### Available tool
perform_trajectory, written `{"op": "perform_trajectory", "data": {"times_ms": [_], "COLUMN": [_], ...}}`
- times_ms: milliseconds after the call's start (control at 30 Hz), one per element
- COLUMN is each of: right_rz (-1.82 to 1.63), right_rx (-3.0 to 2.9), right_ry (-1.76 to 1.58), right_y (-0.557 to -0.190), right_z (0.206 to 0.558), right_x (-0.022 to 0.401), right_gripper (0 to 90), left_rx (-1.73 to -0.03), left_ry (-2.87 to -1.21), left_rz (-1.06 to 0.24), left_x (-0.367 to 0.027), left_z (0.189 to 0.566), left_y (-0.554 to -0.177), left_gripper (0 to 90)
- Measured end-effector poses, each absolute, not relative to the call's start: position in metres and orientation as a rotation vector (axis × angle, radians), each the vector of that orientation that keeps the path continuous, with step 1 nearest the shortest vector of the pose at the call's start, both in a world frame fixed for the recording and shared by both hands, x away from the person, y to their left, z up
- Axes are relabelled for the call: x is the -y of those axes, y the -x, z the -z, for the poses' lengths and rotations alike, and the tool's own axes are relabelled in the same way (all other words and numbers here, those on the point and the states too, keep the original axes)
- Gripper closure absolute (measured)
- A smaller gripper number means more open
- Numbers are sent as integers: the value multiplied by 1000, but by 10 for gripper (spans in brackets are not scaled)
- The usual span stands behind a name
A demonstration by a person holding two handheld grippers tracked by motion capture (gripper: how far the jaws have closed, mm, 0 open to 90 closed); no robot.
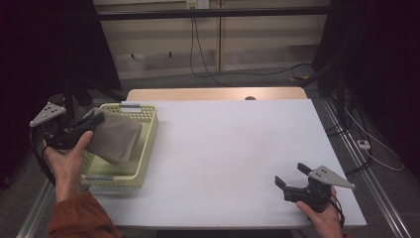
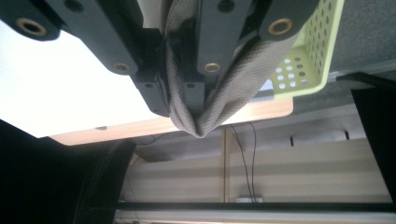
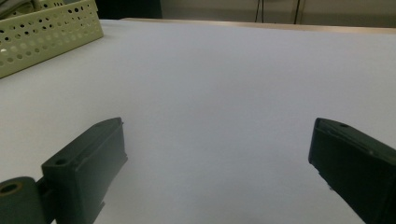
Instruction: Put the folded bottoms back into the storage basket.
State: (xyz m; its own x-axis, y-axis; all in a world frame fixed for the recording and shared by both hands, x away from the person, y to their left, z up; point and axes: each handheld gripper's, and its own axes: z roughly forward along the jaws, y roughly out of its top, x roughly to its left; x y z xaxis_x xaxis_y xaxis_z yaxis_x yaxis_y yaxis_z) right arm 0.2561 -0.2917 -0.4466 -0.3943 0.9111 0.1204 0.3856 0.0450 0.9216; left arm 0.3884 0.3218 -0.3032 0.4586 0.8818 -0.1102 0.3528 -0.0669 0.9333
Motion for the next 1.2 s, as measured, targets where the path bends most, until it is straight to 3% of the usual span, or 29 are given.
{"op": "perform_trajectory", "data": {"times_ms": [400,700,1200], "right_rz": [-1339,-1338,-1335], "right_rx": [-1816,-1817,-1824], "right_ry": [-1304,-1309,-1310], "right_y": [-256,-257,-258], "right_z": [447,447,448], "right_x": [292,292,291], "right_gripper": [35,34,34], "left_rx": [-1143,-1096,-1262], "left_ry": [-1719,-1738,-1842], "left_rz": [-538,-474,-564], "left_x": [-323,-313,-321], "left_z": [321,330,356], "left_y": [-402,-415,-443], "left_gripper": [833,832,828]}}
